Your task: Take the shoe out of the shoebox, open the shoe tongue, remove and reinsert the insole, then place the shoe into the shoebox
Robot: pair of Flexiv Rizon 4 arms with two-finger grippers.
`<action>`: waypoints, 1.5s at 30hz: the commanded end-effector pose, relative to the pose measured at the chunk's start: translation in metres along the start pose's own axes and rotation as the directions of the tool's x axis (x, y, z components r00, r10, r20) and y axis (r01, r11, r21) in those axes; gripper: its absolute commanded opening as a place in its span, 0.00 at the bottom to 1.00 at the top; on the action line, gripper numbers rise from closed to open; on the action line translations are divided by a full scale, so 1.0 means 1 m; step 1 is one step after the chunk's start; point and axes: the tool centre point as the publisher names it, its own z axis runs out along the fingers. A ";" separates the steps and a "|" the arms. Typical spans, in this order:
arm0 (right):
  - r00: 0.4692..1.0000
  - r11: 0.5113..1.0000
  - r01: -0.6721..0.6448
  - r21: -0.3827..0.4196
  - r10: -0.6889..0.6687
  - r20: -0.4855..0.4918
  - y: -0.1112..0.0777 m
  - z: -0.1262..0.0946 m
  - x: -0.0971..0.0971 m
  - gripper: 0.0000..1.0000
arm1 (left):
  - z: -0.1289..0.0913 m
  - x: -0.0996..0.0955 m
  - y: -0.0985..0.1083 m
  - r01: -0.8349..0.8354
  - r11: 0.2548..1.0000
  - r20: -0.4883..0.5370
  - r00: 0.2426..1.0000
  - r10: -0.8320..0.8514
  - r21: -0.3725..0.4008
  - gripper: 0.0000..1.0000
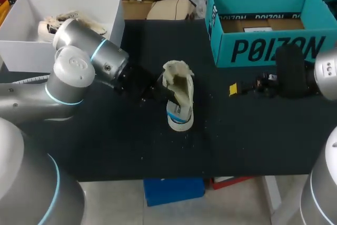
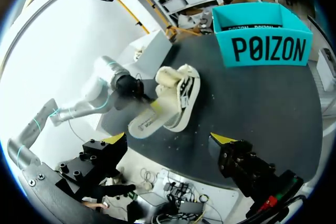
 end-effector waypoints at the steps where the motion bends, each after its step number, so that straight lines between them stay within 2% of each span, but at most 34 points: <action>1: 1.000 1.000 0.000 -0.003 0.000 -0.001 -0.001 0.001 0.000 1.00 | 0.002 -0.005 0.015 -0.002 1.000 -0.004 1.000 0.002 0.002 0.00; 6: 1.000 1.000 0.000 -0.003 0.000 -0.001 -0.001 0.001 0.000 1.00 | 0.002 -0.005 0.024 -0.001 1.000 0.001 1.000 0.001 -0.008 0.00; 7: 1.000 1.000 0.000 -0.003 0.000 -0.001 -0.001 0.001 0.000 1.00 | 0.002 -0.005 0.025 -0.001 1.000 0.001 1.000 0.001 -0.009 0.27; 8: 1.000 1.000 0.000 -0.003 0.000 -0.001 -0.001 0.001 0.000 1.00 | 0.002 -0.006 0.023 -0.004 1.000 0.003 1.000 0.004 -0.009 0.45; 10: 1.000 1.000 0.000 -0.003 0.000 -0.001 -0.001 0.001 0.000 1.00 | 0.000 -0.008 0.017 -0.011 1.000 0.008 1.000 0.011 -0.003 0.60; 12: 1.000 1.000 0.000 -0.003 0.000 -0.001 -0.001 0.001 0.000 1.00 | -0.002 -0.010 0.011 -0.021 1.000 0.012 1.000 0.021 -0.001 0.68; 17: 1.000 1.000 0.000 -0.003 0.000 -0.001 -0.001 0.001 0.000 1.00 | -0.010 -0.015 -0.013 -0.058 0.998 0.018 0.998 0.058 0.003 0.63; 21: 1.000 1.000 0.000 -0.003 0.000 -0.001 -0.001 0.001 0.000 1.00 | -0.011 -0.018 -0.029 -0.078 0.997 0.020 0.997 0.078 0.016 0.50; 27: 1.000 1.000 0.000 -0.003 0.000 -0.001 -0.001 0.001 0.000 1.00 | -0.006 -0.017 -0.045 -0.092 0.995 -0.006 0.996 0.092 0.042 0.47; 35: 1.000 1.000 0.000 -0.003 0.000 -0.001 -0.001 0.001 0.000 1.00 | 0.003 -0.015 -0.054 -0.090 0.993 -0.029 0.995 0.092 0.075 0.45; 43: 1.000 1.000 0.000 -0.003 0.000 -0.001 -0.001 0.001 0.000 1.00 | 0.006 -0.013 -0.056 -0.078 0.992 -0.062 0.994 0.085 0.101 0.36; 44: 1.000 1.000 0.000 -0.003 0.000 -0.001 -0.001 0.001 0.000 1.00 | 0.007 -0.011 -0.056 -0.074 0.991 -0.073 0.994 0.083 0.108 0.29; 45: 1.000 1.000 0.000 -0.003 0.000 -0.001 -0.001 0.001 0.000 1.00 | 0.007 -0.010 -0.056 -0.070 0.991 -0.080 0.994 0.079 0.114 0.14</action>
